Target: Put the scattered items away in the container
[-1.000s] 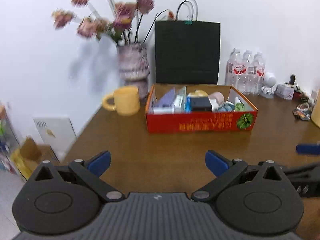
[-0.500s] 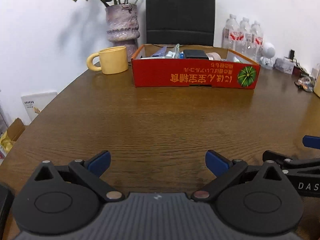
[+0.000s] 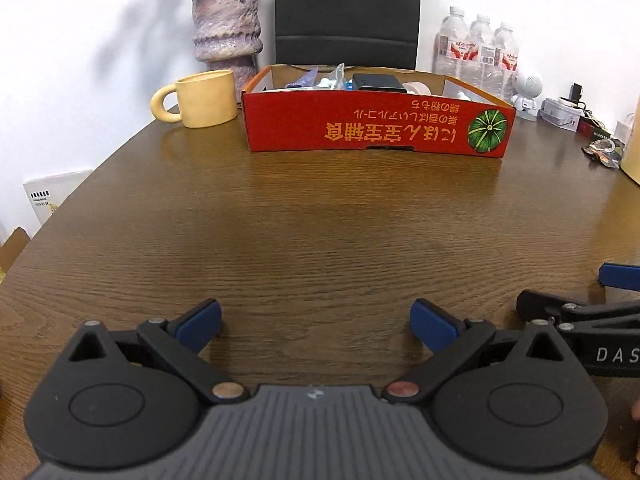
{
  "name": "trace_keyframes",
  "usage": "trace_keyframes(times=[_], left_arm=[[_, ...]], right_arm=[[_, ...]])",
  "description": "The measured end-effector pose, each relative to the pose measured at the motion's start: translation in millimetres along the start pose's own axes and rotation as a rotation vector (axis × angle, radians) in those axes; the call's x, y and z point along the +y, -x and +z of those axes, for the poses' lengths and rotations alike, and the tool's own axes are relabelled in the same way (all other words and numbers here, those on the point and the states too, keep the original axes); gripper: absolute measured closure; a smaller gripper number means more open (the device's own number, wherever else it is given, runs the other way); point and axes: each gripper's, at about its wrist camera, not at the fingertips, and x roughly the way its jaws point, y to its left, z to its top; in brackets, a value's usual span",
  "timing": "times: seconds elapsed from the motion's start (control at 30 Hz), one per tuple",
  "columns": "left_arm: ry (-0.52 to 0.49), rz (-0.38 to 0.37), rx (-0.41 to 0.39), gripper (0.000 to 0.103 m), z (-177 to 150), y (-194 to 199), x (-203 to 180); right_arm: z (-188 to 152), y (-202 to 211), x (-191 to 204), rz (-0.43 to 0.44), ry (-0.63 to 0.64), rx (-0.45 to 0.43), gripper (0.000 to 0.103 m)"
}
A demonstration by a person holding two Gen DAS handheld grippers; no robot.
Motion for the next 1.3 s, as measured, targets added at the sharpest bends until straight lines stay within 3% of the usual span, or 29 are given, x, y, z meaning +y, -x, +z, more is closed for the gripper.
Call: trace_keyframes(times=[1.3], left_arm=[[0.006, -0.006, 0.002, 0.000, 0.2, -0.1, 1.1]], right_arm=[[6.6, -3.3, 0.8, 0.009, 0.008, 0.001, 0.000]])
